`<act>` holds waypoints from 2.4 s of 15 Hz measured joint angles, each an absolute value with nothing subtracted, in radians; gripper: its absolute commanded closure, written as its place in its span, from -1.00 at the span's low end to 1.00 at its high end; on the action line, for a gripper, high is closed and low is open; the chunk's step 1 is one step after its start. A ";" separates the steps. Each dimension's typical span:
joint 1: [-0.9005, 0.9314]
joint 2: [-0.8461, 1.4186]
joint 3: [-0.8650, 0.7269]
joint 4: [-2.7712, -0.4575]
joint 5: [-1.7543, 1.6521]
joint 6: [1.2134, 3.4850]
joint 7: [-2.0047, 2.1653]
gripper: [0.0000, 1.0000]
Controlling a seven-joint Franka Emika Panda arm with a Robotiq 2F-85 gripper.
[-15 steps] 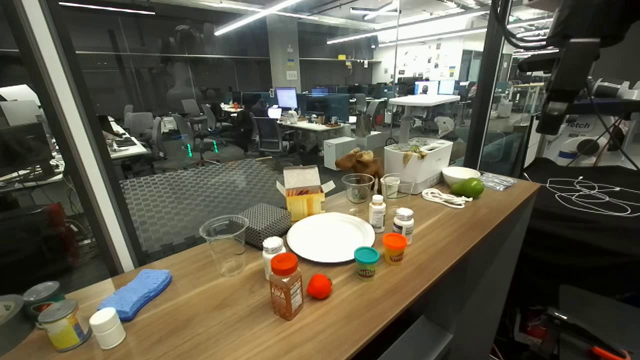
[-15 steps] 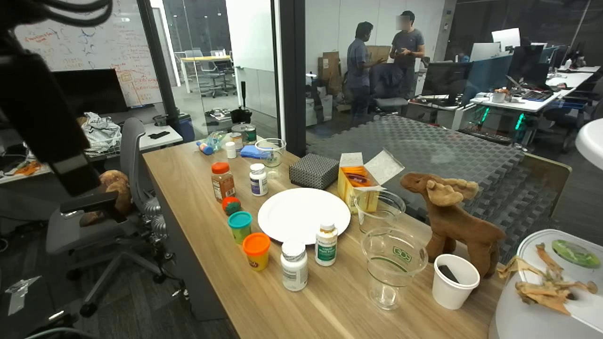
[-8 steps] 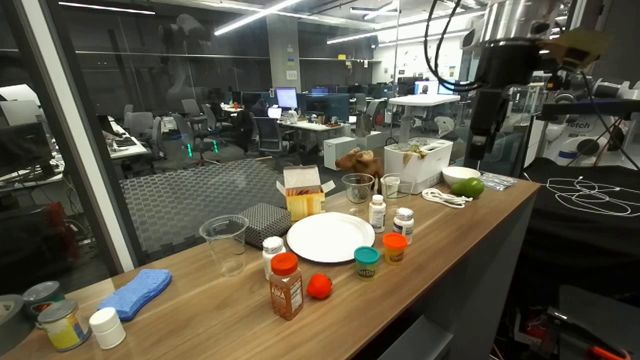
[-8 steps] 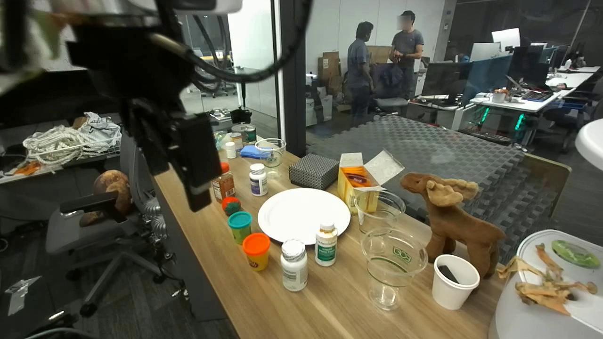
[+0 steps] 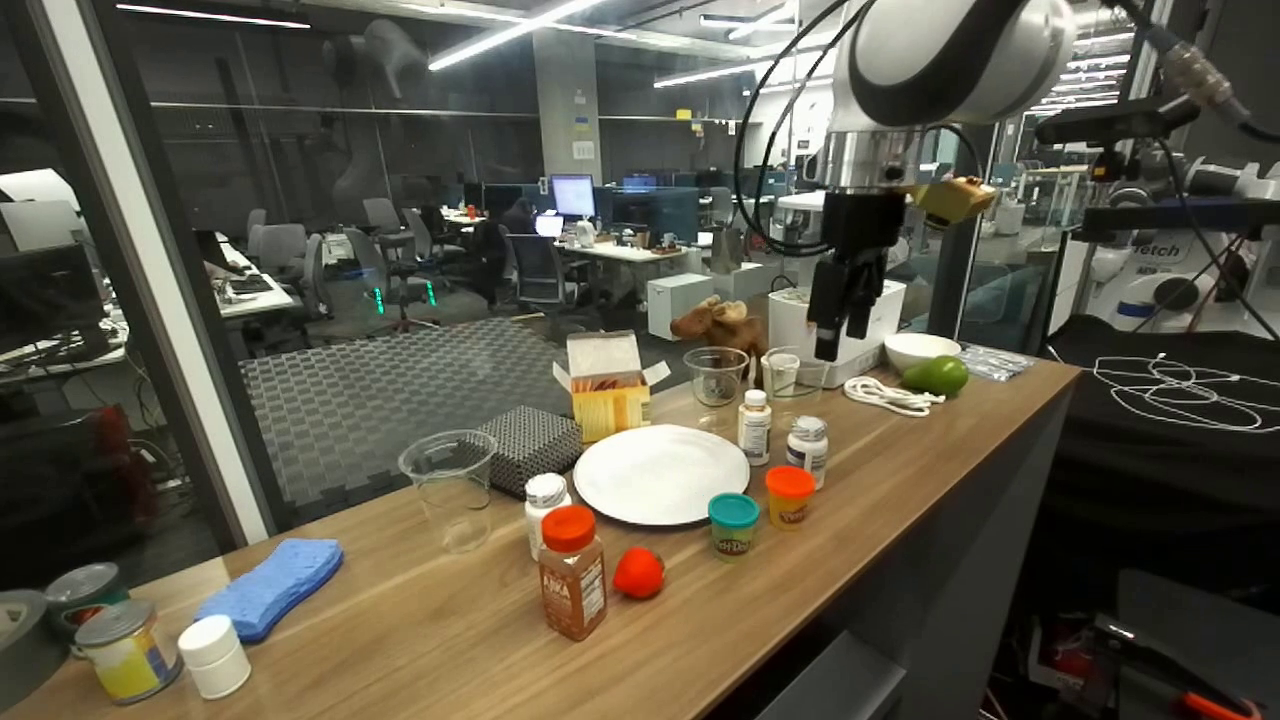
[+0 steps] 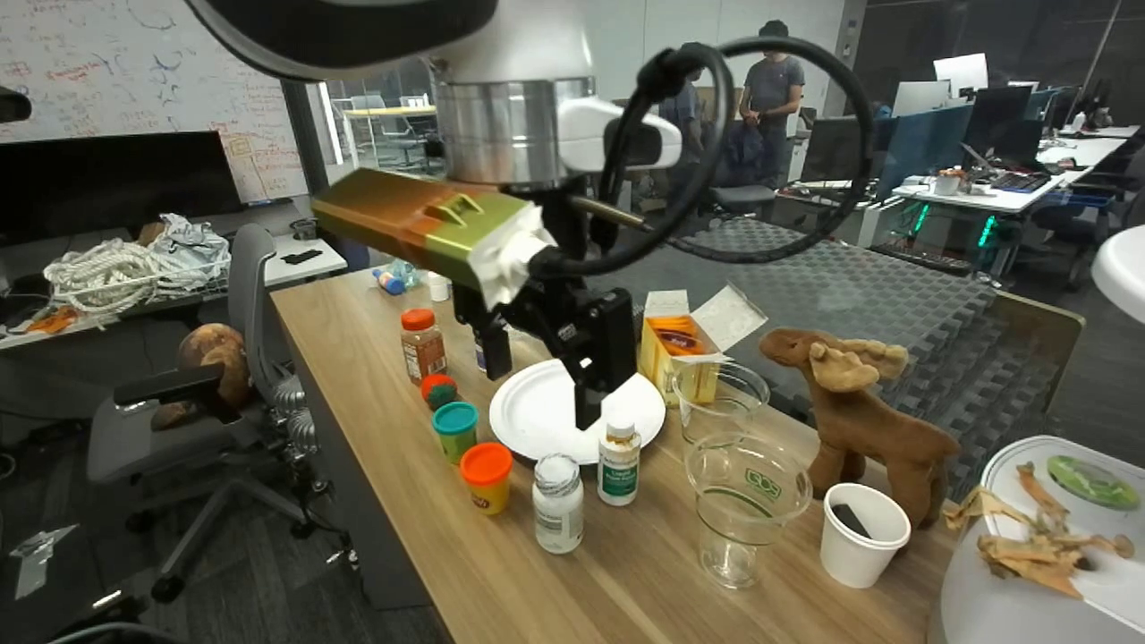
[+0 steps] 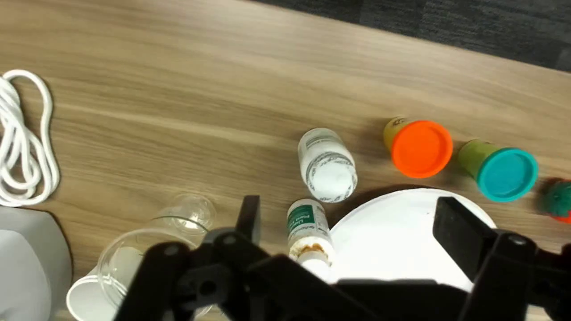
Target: Organize all the containers on the white plate
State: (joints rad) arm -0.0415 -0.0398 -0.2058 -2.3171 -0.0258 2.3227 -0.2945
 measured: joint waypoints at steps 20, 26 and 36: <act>-0.172 0.397 -0.074 -1.952 0.072 2.345 -0.354 -0.81; -0.180 0.422 -0.045 -1.925 0.083 2.365 -0.354 0.30; -0.178 0.411 -0.052 -1.928 -0.027 2.365 -0.344 -0.94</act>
